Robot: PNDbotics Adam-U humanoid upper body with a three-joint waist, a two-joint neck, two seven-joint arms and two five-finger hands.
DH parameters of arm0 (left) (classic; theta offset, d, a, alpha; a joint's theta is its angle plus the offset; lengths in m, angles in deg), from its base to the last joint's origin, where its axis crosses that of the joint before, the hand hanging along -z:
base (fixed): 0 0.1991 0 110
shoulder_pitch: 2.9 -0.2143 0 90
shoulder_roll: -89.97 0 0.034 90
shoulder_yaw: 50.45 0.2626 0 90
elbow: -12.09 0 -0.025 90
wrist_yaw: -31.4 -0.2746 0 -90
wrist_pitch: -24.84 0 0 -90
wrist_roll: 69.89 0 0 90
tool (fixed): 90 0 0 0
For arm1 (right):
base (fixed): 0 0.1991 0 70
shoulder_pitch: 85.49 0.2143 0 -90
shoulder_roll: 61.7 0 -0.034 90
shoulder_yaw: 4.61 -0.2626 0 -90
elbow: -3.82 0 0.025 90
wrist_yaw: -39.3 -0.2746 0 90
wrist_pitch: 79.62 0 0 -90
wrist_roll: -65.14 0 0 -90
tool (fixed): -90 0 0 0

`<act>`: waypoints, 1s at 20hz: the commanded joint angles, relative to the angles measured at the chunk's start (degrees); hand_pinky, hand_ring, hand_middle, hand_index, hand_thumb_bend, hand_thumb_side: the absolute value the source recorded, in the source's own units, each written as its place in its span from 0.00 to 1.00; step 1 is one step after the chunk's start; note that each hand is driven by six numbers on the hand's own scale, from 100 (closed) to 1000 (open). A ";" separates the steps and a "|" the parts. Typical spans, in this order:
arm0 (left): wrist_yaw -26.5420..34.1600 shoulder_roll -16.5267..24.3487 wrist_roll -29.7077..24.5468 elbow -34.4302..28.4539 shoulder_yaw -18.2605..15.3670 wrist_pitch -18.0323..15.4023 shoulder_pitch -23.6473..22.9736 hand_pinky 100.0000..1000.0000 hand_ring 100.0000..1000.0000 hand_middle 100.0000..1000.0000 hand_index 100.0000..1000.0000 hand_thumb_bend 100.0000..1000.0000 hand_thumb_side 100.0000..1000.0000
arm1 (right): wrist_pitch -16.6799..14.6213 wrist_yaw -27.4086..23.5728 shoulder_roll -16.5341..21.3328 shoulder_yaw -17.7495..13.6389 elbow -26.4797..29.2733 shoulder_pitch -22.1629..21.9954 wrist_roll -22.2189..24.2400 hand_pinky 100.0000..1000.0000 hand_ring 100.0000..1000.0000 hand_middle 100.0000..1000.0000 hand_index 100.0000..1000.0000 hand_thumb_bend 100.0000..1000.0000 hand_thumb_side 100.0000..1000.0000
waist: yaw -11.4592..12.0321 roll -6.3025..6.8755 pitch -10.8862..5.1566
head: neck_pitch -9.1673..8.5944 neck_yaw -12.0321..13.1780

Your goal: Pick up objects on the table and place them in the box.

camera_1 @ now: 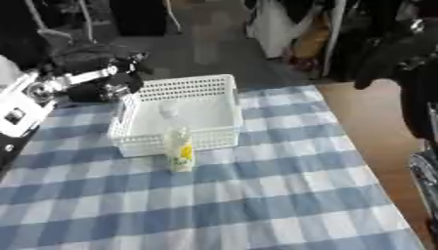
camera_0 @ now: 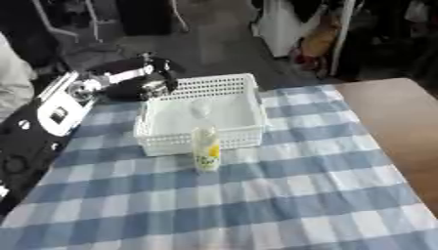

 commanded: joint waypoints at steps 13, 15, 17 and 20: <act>-1.28 -0.89 -4.71 4.48 -0.79 -1.23 3.96 0.94 0.73 0.91 0.97 1.00 1.00 | 0.14 -0.31 0.45 -0.32 0.62 1.41 0.09 0.35 0.31 0.35 0.55 0.00 0.71 | -0.26 -0.04 -0.77 | 1.69 1.51; -1.15 -1.19 -5.29 5.19 -0.81 -1.21 4.28 0.94 0.73 0.91 0.97 1.00 1.00 | 0.23 -0.33 0.39 -0.38 0.62 1.52 0.03 0.35 0.31 0.35 0.55 0.00 0.71 | -0.36 0.01 -0.76 | 1.83 1.47; -1.04 -1.45 -5.82 5.52 -0.65 -1.39 4.49 0.94 0.73 0.91 0.97 1.00 1.00 | 0.32 -0.42 0.32 -0.41 0.62 1.66 -0.04 0.35 0.31 0.35 0.55 0.00 0.71 | -0.49 0.05 -0.76 | 1.93 1.38; -0.82 -1.67 -6.69 5.45 -0.09 -1.82 4.50 0.94 0.73 0.91 0.97 1.00 1.00 | 0.45 -0.55 0.26 -0.42 0.62 1.85 -0.02 0.35 0.31 0.35 0.55 0.00 0.71 | -0.64 0.13 -0.75 | 1.54 0.97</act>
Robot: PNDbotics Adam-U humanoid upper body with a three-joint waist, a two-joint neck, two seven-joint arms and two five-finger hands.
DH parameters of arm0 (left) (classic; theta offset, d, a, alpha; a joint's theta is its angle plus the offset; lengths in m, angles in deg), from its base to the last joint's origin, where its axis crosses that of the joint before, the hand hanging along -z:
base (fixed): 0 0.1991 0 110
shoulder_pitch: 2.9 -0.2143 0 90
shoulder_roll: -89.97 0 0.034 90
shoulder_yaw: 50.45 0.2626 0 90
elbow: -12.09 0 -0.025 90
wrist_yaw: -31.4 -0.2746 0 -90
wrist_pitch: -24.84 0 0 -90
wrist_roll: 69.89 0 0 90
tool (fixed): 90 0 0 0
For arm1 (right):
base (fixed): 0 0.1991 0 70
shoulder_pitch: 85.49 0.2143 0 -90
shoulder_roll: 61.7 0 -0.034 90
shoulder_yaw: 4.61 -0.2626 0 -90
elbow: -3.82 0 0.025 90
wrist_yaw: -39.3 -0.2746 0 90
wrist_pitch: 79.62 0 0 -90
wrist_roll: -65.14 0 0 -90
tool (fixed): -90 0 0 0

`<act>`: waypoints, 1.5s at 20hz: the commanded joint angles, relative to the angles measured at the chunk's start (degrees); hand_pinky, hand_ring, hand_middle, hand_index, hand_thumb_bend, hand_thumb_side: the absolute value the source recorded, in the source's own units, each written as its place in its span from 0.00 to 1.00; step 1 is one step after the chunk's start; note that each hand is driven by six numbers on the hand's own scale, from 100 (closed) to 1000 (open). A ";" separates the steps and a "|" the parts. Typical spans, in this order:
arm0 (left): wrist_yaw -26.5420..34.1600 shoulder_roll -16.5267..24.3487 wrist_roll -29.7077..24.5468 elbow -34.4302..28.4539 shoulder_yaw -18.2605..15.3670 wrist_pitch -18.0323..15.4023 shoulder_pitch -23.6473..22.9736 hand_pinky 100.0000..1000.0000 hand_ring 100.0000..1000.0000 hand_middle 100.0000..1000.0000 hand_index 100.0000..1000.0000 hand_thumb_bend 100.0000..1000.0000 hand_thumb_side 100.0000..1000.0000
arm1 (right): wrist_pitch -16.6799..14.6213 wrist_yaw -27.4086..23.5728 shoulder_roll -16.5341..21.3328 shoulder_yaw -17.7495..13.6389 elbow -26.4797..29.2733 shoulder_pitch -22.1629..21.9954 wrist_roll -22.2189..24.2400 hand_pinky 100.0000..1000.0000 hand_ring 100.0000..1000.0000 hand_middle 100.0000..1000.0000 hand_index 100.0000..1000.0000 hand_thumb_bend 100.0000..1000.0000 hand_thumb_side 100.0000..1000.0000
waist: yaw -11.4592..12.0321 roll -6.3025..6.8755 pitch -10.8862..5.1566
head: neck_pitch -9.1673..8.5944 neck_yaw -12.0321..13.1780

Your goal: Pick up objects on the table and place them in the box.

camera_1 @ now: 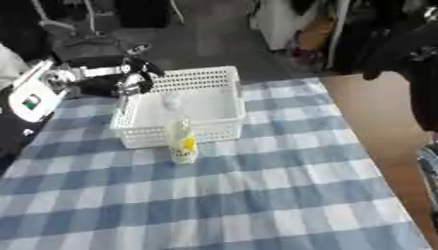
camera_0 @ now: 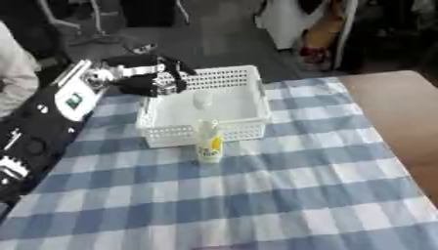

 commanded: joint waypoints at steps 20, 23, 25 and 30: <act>-2.42 -2.09 -3.92 1.46 2.34 -2.52 1.15 0.96 0.77 0.92 0.98 1.00 1.00 | 0.34 -0.55 -0.01 -0.14 0.62 2.01 1.16 0.35 0.32 0.36 0.55 0.00 0.72 | -0.65 -0.11 -0.60 | -2.78 -1.31; -3.91 -2.37 -3.93 2.21 2.31 -3.13 1.12 0.96 0.77 0.92 0.98 1.00 1.00 | 0.42 -0.73 -0.10 -0.17 0.62 2.18 1.16 0.35 0.32 0.36 0.55 0.00 0.72 | -0.77 -0.06 -0.56 | -2.52 -1.12; -4.71 -2.42 -3.81 2.59 2.23 -3.49 1.15 0.96 0.78 0.92 0.98 1.00 1.00 | 0.45 -0.81 -0.10 -0.16 0.62 2.22 1.21 0.35 0.32 0.36 0.55 0.00 0.72 | -0.77 -0.03 -0.57 | -2.40 -1.02; -6.14 -2.41 -3.31 3.34 1.94 -3.99 1.11 0.96 0.78 0.93 0.99 1.00 1.00 | 0.44 -0.86 -0.05 -0.14 0.62 2.16 1.32 0.35 0.31 0.36 0.55 0.00 0.72 | -0.69 -0.02 -0.60 | -2.37 -0.81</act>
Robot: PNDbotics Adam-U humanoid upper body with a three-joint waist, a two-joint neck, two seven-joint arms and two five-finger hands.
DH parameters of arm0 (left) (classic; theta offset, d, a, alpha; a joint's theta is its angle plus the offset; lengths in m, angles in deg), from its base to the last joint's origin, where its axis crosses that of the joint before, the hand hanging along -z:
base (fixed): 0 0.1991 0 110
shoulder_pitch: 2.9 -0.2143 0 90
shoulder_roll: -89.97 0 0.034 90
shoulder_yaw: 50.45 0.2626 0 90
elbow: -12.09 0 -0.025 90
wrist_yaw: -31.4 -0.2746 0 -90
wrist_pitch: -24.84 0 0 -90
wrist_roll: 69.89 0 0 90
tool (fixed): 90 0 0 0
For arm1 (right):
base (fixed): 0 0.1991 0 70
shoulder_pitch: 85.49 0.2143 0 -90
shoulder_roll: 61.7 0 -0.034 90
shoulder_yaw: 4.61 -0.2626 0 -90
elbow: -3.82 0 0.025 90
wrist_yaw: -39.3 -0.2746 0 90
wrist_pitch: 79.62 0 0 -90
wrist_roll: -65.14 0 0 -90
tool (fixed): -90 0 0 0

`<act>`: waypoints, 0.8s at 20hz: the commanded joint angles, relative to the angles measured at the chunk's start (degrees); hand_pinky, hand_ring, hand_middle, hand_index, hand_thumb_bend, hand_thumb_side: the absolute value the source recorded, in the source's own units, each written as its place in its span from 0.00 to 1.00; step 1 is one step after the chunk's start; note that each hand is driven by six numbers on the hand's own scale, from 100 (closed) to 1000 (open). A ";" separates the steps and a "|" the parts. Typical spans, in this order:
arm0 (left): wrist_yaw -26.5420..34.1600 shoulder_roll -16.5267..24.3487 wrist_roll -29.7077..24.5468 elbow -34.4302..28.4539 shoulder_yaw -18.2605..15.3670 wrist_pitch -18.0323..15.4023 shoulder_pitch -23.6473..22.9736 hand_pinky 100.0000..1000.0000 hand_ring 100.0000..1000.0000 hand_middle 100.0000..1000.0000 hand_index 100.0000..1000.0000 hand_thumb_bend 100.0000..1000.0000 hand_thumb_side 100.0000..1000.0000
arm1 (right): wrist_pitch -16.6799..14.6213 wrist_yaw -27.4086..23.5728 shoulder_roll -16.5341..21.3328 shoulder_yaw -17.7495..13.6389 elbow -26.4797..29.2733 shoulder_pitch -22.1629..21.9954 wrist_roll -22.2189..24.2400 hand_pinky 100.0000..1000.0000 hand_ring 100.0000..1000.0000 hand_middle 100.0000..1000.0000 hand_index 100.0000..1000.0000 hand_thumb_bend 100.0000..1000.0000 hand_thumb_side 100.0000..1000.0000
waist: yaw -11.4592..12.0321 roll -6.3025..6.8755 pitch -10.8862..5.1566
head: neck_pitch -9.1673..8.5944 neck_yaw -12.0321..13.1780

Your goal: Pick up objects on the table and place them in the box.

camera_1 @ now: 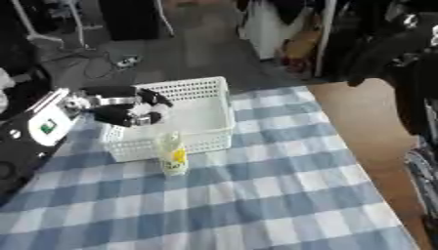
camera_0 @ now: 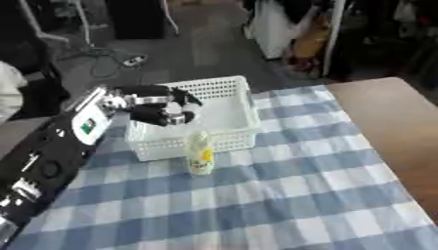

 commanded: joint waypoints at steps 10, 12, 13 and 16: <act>-2.94 1.19 -2.35 0.74 -0.69 -3.81 0.56 0.99 0.80 0.94 1.00 1.00 1.00 | -0.11 0.01 0.54 -0.12 0.62 0.93 0.24 0.35 0.31 0.36 0.56 0.00 0.72 | 0.31 -0.31 -0.56 | -0.11 0.76; -3.30 1.43 -2.78 0.72 -0.58 -4.38 0.42 1.00 0.82 0.95 1.00 1.00 1.00 | -0.09 0.06 0.57 -0.11 0.62 0.89 0.24 0.35 0.31 0.36 0.56 0.00 0.72 | 0.36 -0.30 -0.57 | -0.02 0.77; -3.58 1.61 -3.01 0.67 -0.50 -4.65 0.33 1.00 0.82 0.95 1.00 1.00 1.00 | -0.09 0.09 0.59 -0.11 0.62 0.86 0.24 0.35 0.31 0.36 0.56 0.00 0.72 | 0.39 -0.29 -0.59 | 0.04 0.78; -4.67 2.02 -3.52 0.59 -0.38 -5.12 0.06 1.00 0.84 0.97 1.00 1.00 1.00 | -0.09 0.14 0.67 -0.10 0.62 0.81 0.23 0.35 0.31 0.36 0.56 0.00 0.72 | 0.45 -0.27 -0.62 | 0.10 0.74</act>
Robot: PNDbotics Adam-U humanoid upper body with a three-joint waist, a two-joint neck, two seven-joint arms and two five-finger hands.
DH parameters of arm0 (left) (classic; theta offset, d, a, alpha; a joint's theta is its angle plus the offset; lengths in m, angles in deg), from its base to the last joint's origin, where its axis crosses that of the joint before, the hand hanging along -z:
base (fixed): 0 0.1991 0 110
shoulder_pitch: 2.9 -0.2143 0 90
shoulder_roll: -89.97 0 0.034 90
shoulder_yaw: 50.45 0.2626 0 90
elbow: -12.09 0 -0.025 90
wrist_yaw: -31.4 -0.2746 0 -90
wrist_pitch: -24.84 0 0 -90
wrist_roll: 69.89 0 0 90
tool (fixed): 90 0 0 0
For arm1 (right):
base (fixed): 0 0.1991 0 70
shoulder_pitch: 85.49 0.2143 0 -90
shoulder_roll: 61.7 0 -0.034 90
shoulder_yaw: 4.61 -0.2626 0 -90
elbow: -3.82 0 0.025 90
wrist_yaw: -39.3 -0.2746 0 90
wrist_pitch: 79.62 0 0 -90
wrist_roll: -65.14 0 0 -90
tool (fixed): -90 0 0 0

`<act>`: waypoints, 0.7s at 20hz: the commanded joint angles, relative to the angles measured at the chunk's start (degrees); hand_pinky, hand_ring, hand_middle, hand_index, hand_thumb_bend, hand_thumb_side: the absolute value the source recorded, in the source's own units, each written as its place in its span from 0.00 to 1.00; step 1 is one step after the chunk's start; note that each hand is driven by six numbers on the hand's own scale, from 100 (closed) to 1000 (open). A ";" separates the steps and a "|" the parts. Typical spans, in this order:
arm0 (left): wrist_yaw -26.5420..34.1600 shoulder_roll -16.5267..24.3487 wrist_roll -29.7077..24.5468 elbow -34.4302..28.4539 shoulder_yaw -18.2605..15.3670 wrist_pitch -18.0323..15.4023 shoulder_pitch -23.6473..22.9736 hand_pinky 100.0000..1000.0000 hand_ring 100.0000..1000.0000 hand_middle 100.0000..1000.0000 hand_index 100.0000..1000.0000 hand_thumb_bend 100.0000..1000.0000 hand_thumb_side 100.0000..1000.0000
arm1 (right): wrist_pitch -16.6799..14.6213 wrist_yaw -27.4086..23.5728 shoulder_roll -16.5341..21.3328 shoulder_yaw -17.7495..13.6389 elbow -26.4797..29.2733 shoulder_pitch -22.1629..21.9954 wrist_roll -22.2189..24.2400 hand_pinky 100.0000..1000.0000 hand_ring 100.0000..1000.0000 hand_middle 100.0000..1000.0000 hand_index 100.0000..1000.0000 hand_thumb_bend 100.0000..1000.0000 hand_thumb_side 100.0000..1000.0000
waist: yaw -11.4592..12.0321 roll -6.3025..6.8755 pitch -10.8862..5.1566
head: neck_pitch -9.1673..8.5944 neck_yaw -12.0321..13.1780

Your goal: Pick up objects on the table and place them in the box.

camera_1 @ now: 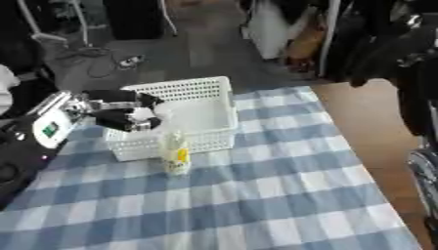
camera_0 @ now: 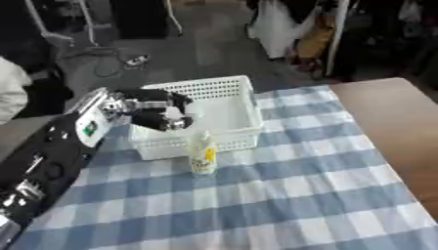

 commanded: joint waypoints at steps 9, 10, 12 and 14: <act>-3.38 1.49 -4.79 0.35 0.18 -5.55 0.79 1.00 0.85 0.99 1.00 1.00 1.00 | 0.12 0.34 0.75 -0.14 0.62 0.75 0.17 0.36 0.32 0.36 0.56 0.00 0.73 | 0.12 -0.33 -0.64 | 0.15 0.35; -3.54 1.31 -4.77 0.43 0.25 -5.78 0.83 1.00 0.86 0.99 1.00 1.00 1.00 | 0.17 0.39 0.73 -0.15 0.62 0.78 0.19 0.36 0.32 0.36 0.56 0.00 0.73 | 0.10 -0.33 -0.62 | 0.14 0.36; -3.84 0.91 -4.74 0.60 0.36 -6.24 0.84 1.00 0.86 0.99 1.00 1.00 1.00 | 0.28 0.47 0.66 -0.16 0.62 0.86 0.22 0.36 0.32 0.36 0.56 0.00 0.73 | 0.03 -0.33 -0.59 | 0.18 0.39; -3.85 0.52 -4.70 0.69 0.43 -6.79 0.83 1.00 0.85 0.99 1.00 1.00 1.00 | 0.39 0.50 0.59 -0.17 0.62 0.95 0.24 0.36 0.32 0.36 0.56 0.00 0.73 | -0.05 -0.32 -0.56 | 0.19 0.38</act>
